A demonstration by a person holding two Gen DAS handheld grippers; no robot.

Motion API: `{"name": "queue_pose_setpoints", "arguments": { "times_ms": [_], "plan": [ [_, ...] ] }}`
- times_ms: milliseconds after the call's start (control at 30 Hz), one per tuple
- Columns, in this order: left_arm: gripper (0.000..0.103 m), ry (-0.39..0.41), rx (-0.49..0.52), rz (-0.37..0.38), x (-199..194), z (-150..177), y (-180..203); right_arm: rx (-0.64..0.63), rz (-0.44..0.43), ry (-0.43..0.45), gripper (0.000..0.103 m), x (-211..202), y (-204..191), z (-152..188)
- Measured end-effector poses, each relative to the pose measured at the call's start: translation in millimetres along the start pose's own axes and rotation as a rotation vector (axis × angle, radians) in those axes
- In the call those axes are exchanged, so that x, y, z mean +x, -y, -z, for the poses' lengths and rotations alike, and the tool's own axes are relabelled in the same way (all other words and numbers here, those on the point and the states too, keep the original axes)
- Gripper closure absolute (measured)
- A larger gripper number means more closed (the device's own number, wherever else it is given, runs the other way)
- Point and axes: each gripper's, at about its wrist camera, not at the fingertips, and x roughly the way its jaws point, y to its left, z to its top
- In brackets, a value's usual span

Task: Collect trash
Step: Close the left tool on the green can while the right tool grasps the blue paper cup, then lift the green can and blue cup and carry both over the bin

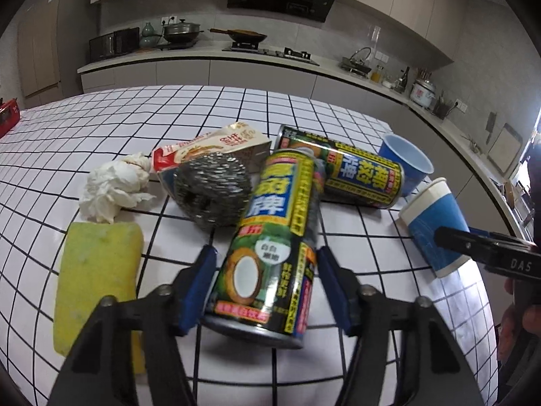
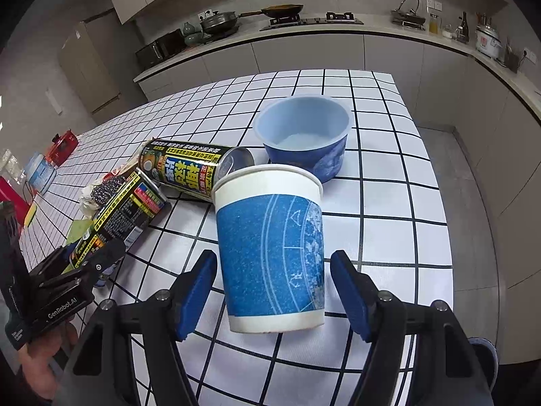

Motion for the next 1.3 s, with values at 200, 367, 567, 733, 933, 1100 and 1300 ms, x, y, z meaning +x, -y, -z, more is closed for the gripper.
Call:
{"name": "queue_pose_setpoints", "arguments": {
  "times_ms": [200, 367, 567, 733, 933, 1100, 1300],
  "plan": [
    [0.038, -0.002, 0.008, -0.027, -12, 12, 1, -0.016, 0.001, -0.011, 0.03, 0, -5, 1],
    [0.026, -0.024, -0.005, -0.043, 1, 0, -1, -0.041, 0.035, -0.019, 0.013, 12, -8, -4],
    [0.04, -0.086, 0.019, -0.009, 18, -2, 7, -0.047, 0.027, -0.028, 0.021, 19, -7, -4],
    [0.049, -0.054, 0.028, -0.018, 8, 2, 14, -0.041, 0.014, -0.023, 0.039, 14, -7, 0],
    [0.049, -0.001, 0.024, -0.039, -13, 7, 17, -0.049, 0.01, 0.001, 0.04, -1, -8, 4],
    [0.049, 0.023, 0.008, -0.047, -29, 17, 18, -0.052, -0.007, 0.013, 0.04, -15, -4, 12],
    [0.049, 0.004, -0.007, -0.07, -38, 36, 23, -0.063, -0.028, 0.02, 0.04, -32, 0, 26]
  ]
}}
